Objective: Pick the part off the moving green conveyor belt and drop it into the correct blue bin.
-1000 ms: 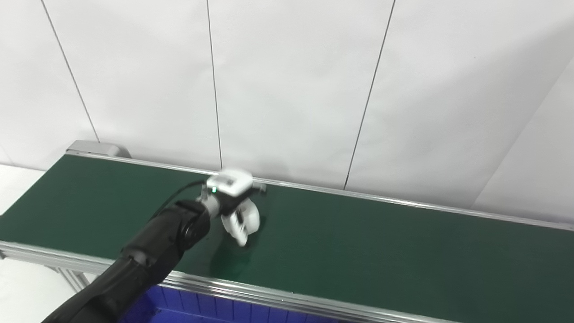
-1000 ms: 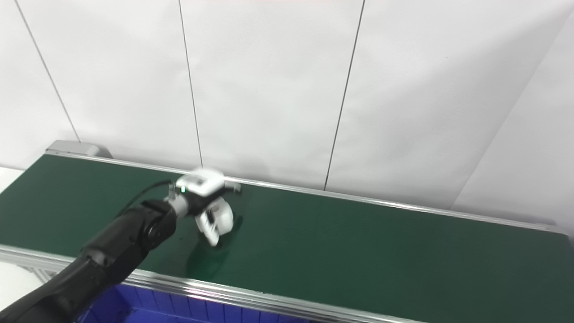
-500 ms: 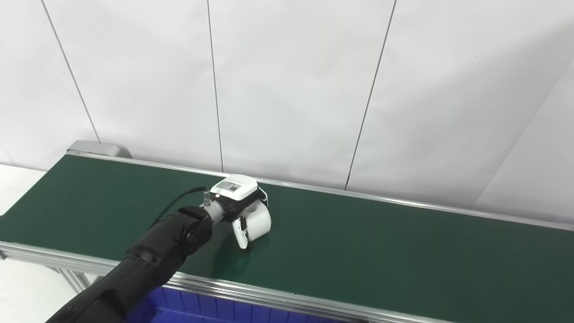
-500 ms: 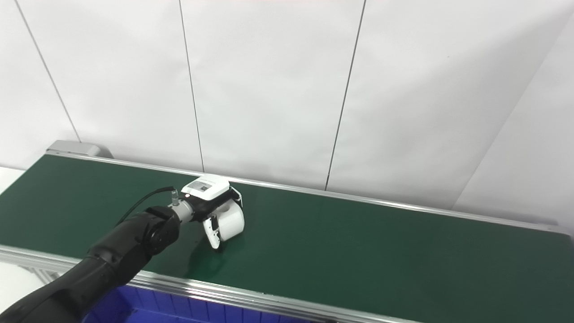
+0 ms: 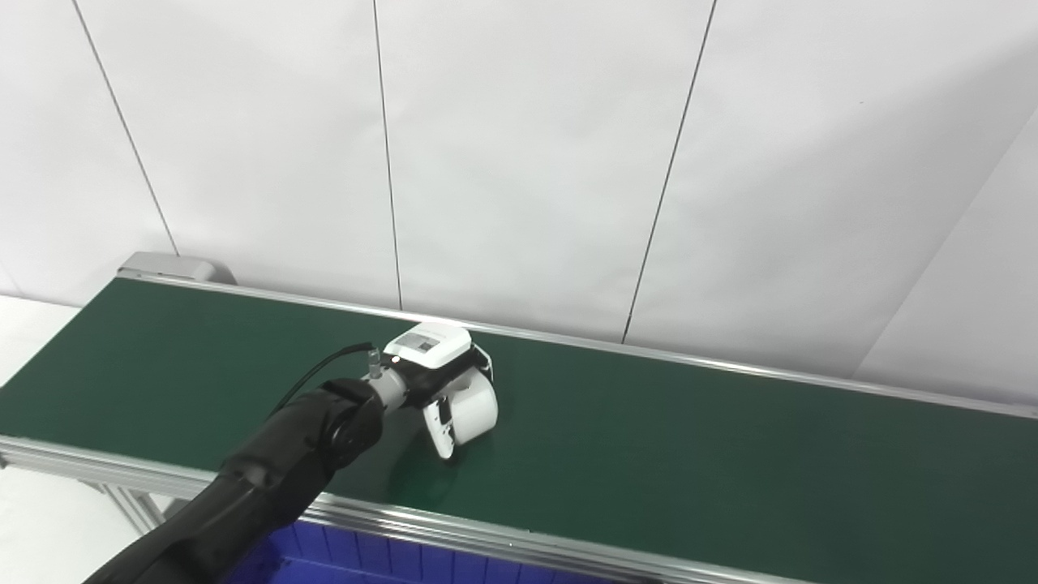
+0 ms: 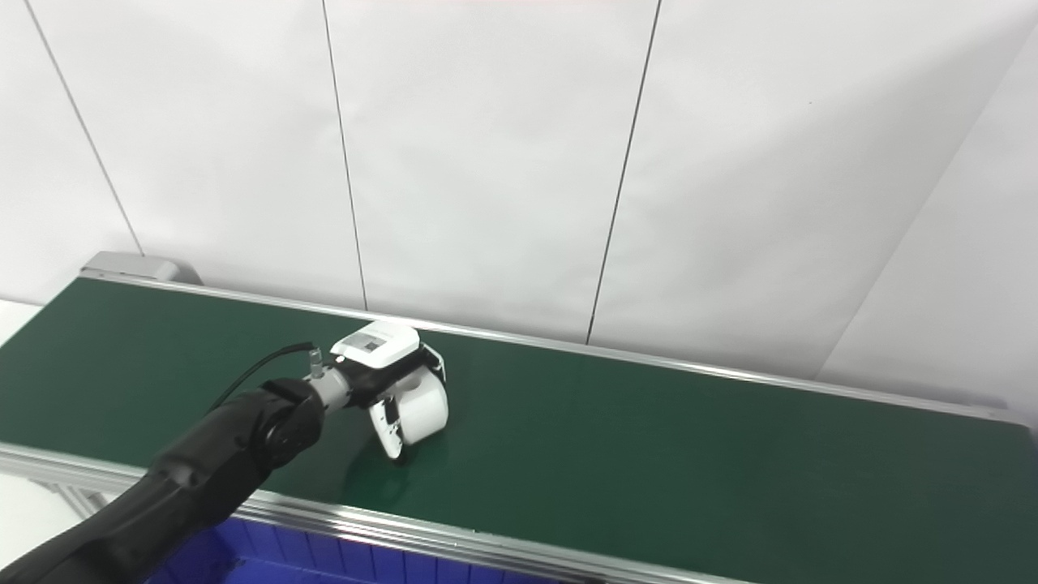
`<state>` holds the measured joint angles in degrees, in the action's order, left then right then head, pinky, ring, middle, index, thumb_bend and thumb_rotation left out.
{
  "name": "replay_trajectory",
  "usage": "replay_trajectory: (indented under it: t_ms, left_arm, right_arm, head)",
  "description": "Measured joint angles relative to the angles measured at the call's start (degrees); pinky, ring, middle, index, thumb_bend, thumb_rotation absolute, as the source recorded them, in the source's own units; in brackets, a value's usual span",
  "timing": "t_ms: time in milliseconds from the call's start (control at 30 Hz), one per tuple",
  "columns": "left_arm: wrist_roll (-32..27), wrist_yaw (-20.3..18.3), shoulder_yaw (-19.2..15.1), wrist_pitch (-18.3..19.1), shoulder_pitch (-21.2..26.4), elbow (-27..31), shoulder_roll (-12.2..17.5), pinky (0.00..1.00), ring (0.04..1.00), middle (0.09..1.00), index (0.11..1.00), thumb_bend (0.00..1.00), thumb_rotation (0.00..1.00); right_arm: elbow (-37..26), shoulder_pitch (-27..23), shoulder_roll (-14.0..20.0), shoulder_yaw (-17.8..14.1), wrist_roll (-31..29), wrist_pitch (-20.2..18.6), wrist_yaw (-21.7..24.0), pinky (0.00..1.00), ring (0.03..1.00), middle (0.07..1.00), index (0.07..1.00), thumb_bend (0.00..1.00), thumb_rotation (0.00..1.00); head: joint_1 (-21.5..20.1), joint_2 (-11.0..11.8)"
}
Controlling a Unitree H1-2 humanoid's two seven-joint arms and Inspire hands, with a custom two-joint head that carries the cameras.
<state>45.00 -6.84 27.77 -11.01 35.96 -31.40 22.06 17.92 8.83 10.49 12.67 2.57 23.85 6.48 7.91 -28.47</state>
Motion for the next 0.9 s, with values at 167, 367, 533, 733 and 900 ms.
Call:
replay_trajectory:
  t_ms: [167,367,533,733,900]
  left_arm:
    - [-1.36,-5.96,-2.84,1.99,-3.51,16.91,2.74,0.33,0.401,0.437,0.506,0.52,0.00]
    - [-1.99,-11.34,-5.51,3.36,-9.46,35.39,5.18,0.32,0.391,0.438,0.507,0.52,0.00]
    - [0.42,-11.88,-6.78,4.69,-18.45,41.30,5.09,0.35,0.428,0.478,0.496,0.52,0.00]
    - [3.21,-12.90,-7.66,7.36,-27.17,47.91,3.11,0.32,0.376,0.433,0.521,0.52,0.00]
    - [3.89,-14.78,-8.50,9.40,-30.79,50.54,2.12,0.38,0.452,0.478,0.498,0.52,0.00]
  right_arm:
    - [-1.35,-0.01,0.31,0.56,0.13,0.00,-0.20,0.74,0.823,0.887,0.870,0.85,1.00]
    - [-3.68,0.30,0.80,0.06,-0.56,0.00,1.13,0.76,0.825,0.900,0.876,0.85,1.00]
    - [-5.98,0.61,2.20,-1.97,-1.61,0.00,2.82,0.75,0.818,0.886,0.870,0.85,1.00]
    - [-8.31,0.82,2.56,-3.35,-3.32,0.00,4.93,0.76,0.821,0.878,0.866,0.86,1.00]
    - [-10.00,0.80,2.70,-4.62,-4.80,0.00,6.52,0.76,0.817,0.867,0.861,0.85,0.99]
  head:
    - [1.23,-5.09]
    - [3.08,-9.06]
    - [4.92,-12.22]
    - [6.68,-15.47]
    - [8.26,-17.23]
